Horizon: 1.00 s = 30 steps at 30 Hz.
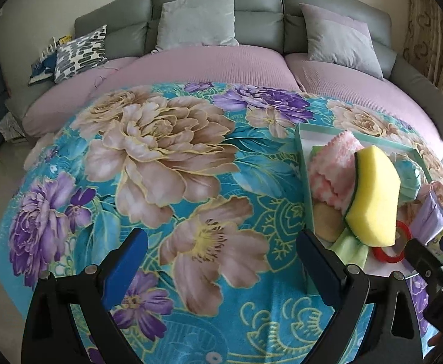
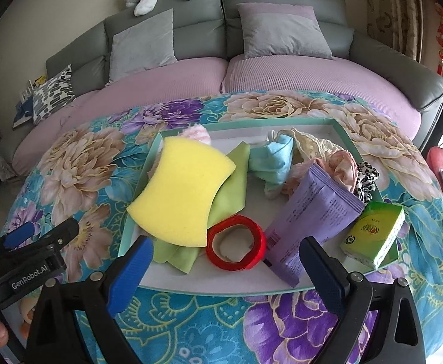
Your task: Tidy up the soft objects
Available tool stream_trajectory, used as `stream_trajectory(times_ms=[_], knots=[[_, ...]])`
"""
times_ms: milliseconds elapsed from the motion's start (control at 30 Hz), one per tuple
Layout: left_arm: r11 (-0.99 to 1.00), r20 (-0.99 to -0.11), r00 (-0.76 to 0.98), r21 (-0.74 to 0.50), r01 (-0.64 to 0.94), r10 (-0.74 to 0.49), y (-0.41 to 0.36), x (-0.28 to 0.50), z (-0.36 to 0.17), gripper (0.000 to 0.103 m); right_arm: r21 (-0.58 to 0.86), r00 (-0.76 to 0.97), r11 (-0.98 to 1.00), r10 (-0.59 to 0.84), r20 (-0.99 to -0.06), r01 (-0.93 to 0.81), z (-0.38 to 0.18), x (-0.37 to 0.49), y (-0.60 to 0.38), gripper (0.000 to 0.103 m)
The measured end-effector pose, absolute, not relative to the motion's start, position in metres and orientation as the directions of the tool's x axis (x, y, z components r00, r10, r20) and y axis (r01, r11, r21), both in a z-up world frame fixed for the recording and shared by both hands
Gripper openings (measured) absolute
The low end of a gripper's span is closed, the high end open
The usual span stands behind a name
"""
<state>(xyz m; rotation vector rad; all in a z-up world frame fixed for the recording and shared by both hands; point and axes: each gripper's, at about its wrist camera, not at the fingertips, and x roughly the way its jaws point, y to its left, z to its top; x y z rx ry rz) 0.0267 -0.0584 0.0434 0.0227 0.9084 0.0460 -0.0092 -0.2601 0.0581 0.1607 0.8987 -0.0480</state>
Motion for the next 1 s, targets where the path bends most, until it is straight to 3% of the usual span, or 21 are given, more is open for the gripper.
stream_trajectory(times_ms=[1000], knots=[[0.990,-0.829,0.545,0.140,-0.017,0.126,-0.063,0.038,0.016,0.098,0.109,0.575,0.986,0.016,-0.818,0.128,0.047,-0.005,-0.262,0.099]])
